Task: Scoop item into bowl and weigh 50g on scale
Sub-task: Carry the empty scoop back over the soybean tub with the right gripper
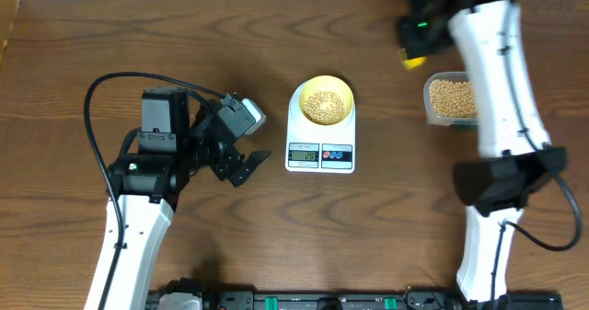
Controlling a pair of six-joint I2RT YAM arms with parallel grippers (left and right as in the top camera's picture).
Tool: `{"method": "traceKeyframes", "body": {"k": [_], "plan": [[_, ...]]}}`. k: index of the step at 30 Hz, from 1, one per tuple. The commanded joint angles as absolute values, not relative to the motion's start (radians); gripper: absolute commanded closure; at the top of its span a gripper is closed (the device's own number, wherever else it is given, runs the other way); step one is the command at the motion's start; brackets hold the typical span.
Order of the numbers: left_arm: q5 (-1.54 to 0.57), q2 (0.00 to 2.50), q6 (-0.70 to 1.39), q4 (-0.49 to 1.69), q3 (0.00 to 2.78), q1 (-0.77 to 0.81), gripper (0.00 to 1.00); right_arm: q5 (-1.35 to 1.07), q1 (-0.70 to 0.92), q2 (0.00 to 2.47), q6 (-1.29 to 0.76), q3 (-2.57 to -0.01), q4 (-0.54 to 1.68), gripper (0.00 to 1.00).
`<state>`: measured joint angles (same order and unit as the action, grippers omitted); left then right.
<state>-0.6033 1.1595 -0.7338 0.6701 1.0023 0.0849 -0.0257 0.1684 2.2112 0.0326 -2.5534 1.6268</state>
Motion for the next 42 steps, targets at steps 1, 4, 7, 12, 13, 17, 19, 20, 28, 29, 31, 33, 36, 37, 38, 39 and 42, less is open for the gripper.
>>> {"method": "traceKeyframes", "body": {"k": [1,4,7,12,13,17,19,20,28,29,31,33,36,37,38,39,42], "plan": [[-0.609,1.163,-0.74,0.67,1.019,0.079,0.04,-0.129,0.057,2.173,0.017,-2.57,1.657,0.99],[-0.609,1.163,-0.74,0.67,1.019,0.079,0.04,-0.149,-0.015,2.183,0.043,-2.565,1.686,0.99],[-0.609,1.163,-0.74,0.67,1.019,0.079,0.04,-0.149,-0.059,2.189,0.069,-2.531,1.698,0.99],[-0.609,1.163,-0.74,0.67,1.019,0.079,0.04,-0.083,-0.087,2.189,0.08,-2.442,1.697,0.99],[-0.609,1.163,-0.74,0.67,1.019,0.079,0.04,-0.07,-0.087,2.19,0.097,-2.402,1.685,0.99],[-0.609,1.163,-0.74,0.67,1.019,0.079,0.04,-0.061,-0.078,2.19,0.122,-2.331,1.663,0.99],[-0.609,1.163,-0.74,0.67,1.019,0.079,0.04,-0.059,-0.077,2.19,0.121,-2.295,1.643,0.99],[-0.609,1.163,-0.74,0.67,1.019,0.079,0.04,-0.062,-0.077,2.19,0.12,-2.287,1.629,0.99],[-0.609,1.163,-0.74,0.67,1.019,0.079,0.04,-0.126,-0.076,2.19,0.117,-2.272,1.583,0.99],[-0.609,1.163,-0.74,0.669,1.019,0.079,0.04,-0.127,-0.075,2.19,0.117,-2.27,1.584,0.99],[-0.609,1.163,-0.74,0.67,1.019,0.079,0.04,-0.128,-0.074,2.19,0.116,-2.269,1.591,0.99],[-0.609,1.163,-0.74,0.67,1.019,0.079,0.04,-0.122,-0.074,2.19,0.116,-2.269,1.609,0.99],[-0.609,1.163,-0.74,0.67,1.019,0.079,0.04,-0.107,-0.074,2.19,0.102,-2.266,1.612,0.99],[-0.609,1.163,-0.74,0.67,1.019,0.079,0.04,-0.099,-0.075,2.191,0.098,-2.262,1.61,0.99],[-0.609,1.163,-0.74,0.67,1.019,0.079,0.04,-0.095,-0.075,2.191,0.097,-2.259,1.61,0.99],[-0.609,1.163,-0.74,0.67,1.019,0.079,0.04,-0.09,-0.075,2.191,0.097,-2.251,1.607,0.99],[-0.609,1.163,-0.74,0.67,1.019,0.079,0.04,-0.049,-0.075,2.191,0.094,-2.225,1.6,0.99]]}}
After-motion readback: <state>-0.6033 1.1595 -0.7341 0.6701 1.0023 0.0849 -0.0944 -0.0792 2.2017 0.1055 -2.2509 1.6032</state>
